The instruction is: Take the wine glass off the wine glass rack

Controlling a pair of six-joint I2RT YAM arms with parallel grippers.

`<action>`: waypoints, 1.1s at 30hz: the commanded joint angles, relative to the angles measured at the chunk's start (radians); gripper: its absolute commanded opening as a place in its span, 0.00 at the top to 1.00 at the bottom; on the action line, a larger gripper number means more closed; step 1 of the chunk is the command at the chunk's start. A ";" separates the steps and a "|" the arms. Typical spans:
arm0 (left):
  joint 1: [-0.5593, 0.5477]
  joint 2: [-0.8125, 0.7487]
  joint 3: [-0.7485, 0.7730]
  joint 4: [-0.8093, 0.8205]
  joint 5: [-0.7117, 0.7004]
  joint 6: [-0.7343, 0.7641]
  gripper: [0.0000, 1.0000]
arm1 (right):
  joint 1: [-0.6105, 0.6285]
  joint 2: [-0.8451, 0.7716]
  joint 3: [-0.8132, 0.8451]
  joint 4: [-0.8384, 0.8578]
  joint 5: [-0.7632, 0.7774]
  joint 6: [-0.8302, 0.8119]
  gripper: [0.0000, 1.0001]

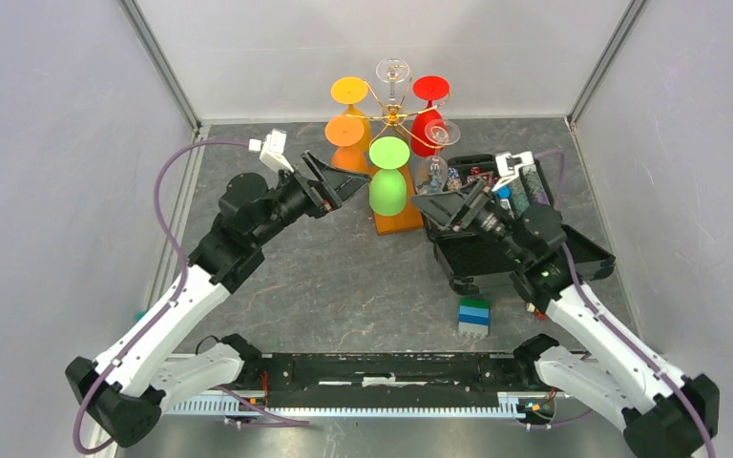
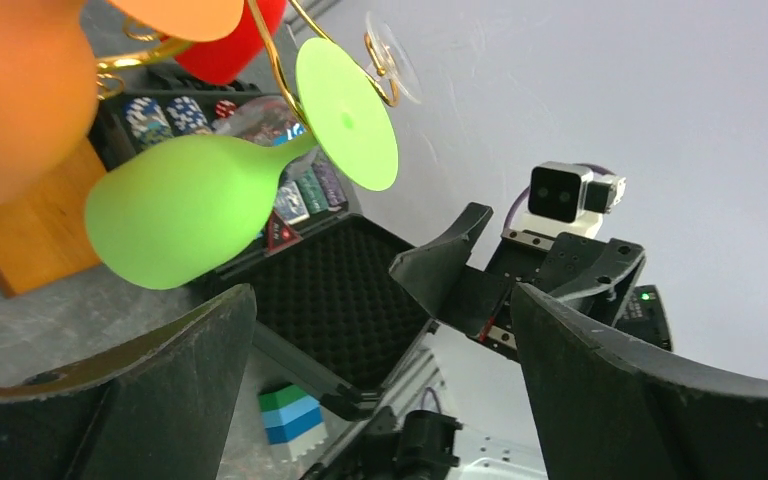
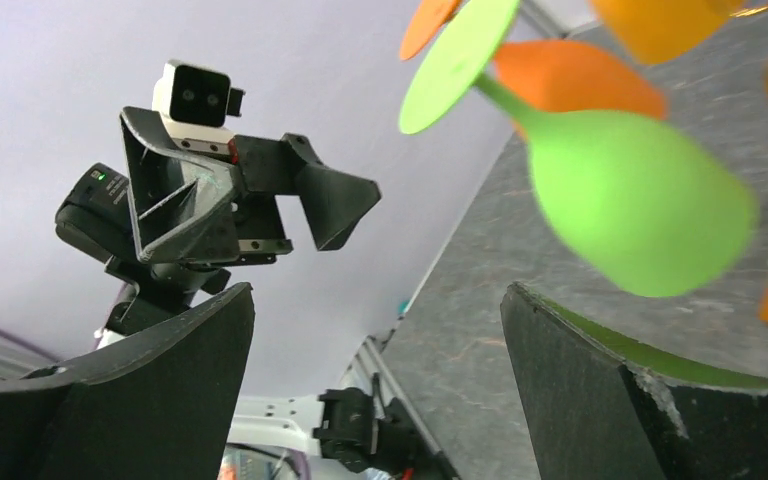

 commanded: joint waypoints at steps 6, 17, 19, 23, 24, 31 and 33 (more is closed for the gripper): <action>0.000 -0.115 0.092 -0.229 -0.189 0.345 0.00 | 0.182 0.156 0.083 0.154 0.315 0.162 0.02; -0.001 -0.192 0.066 -0.265 -0.295 0.448 0.00 | 0.193 0.275 0.158 0.183 0.449 0.235 0.17; -0.001 -0.198 0.070 -0.273 -0.308 0.464 0.00 | 0.194 0.276 0.162 0.170 0.471 0.241 0.21; 0.000 -0.212 0.062 -0.266 -0.329 0.482 0.00 | 0.196 0.292 0.190 0.111 0.497 0.255 0.28; -0.001 -0.215 0.057 -0.260 -0.334 0.485 0.00 | 0.197 0.298 0.201 0.094 0.502 0.257 0.30; 0.000 -0.209 0.032 -0.240 -0.356 0.498 0.00 | 0.204 0.346 0.273 0.039 0.515 0.245 0.50; 0.000 -0.195 0.044 -0.253 -0.352 0.501 0.00 | 0.208 0.359 0.286 0.031 0.519 0.244 0.54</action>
